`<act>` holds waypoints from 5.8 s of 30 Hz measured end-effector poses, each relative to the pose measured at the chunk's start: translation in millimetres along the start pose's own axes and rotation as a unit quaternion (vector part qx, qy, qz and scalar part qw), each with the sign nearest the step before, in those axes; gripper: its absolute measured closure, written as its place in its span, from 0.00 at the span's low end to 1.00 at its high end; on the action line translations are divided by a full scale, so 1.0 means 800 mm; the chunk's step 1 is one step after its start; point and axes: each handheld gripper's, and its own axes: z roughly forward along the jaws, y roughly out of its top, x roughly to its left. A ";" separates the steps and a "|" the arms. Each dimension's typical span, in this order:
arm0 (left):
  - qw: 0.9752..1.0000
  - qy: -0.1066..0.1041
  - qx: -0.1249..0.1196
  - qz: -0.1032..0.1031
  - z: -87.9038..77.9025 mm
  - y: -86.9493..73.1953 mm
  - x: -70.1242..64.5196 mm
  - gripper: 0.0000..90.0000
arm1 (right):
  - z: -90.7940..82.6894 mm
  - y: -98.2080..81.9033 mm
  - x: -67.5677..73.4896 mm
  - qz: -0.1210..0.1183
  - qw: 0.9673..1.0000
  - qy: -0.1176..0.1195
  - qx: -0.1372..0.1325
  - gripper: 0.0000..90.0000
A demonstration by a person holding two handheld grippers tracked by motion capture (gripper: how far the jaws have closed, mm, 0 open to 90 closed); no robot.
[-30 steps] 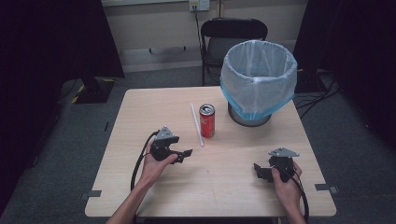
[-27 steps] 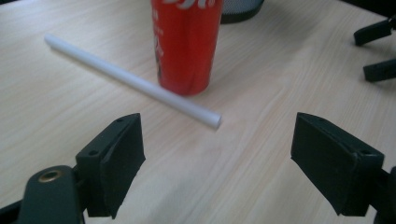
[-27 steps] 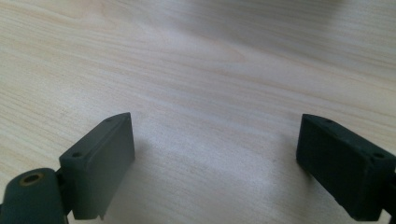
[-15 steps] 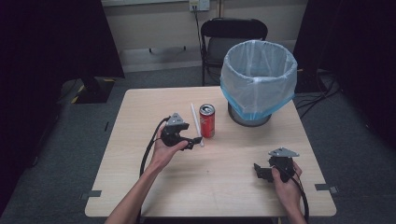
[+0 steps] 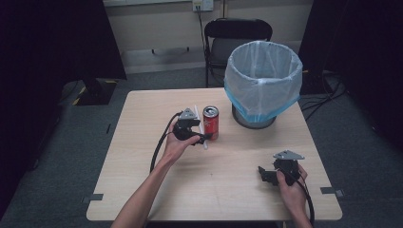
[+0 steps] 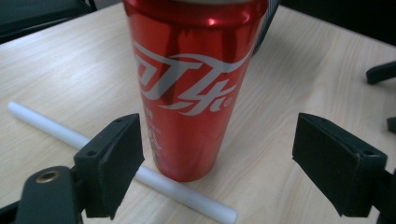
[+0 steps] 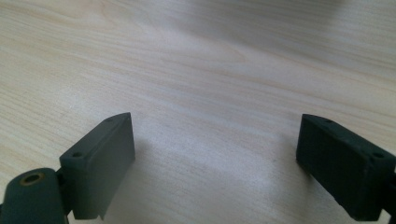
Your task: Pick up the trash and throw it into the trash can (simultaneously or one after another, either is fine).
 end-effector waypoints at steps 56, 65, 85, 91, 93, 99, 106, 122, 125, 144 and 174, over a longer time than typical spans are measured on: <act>0.999 -0.016 -0.040 0.005 0.020 0.035 -0.005 0.38 | -0.001 0.000 0.000 -0.011 1.000 0.008 -0.003 0.15; 0.998 -0.022 -0.053 0.017 -0.001 0.055 -0.012 0.38 | -0.001 0.000 0.000 -0.011 1.000 0.009 -0.003 0.15; 0.996 -0.019 -0.092 0.007 -0.037 0.094 -0.022 0.38 | -0.001 -0.001 0.000 -0.010 1.000 0.008 -0.003 0.15; 0.994 -0.020 -0.109 0.004 -0.049 0.108 -0.023 0.38 | -0.001 -0.001 0.000 -0.010 1.000 0.008 -0.003 0.15; 0.993 -0.021 -0.112 0.008 -0.053 0.115 -0.024 0.38 | -0.001 -0.001 0.000 -0.009 1.000 0.008 -0.003 0.15; 0.992 -0.024 -0.126 0.005 -0.060 0.127 -0.022 0.38 | -0.001 -0.001 0.000 -0.010 1.000 0.008 -0.003 0.15; 0.989 -0.029 -0.143 -0.004 -0.069 0.143 -0.016 0.38 | -0.001 -0.001 0.000 -0.010 1.000 0.008 -0.003 0.15; 0.984 -0.035 -0.176 -0.009 -0.089 0.172 -0.018 0.38 | -0.001 -0.001 0.000 -0.009 1.000 0.007 -0.003 0.15; 0.982 -0.036 -0.186 -0.013 -0.091 0.178 -0.020 0.38 | -0.001 0.000 0.000 -0.009 1.000 0.007 -0.003 0.15; 0.978 -0.024 -0.206 0.009 -0.094 0.232 -0.024 0.38 | -0.001 0.000 0.000 -0.009 1.000 0.009 -0.003 0.15; 0.978 -0.039 -0.206 0.005 -0.028 0.304 -0.027 0.38 | -0.001 0.000 0.001 -0.011 1.000 0.007 -0.005 0.15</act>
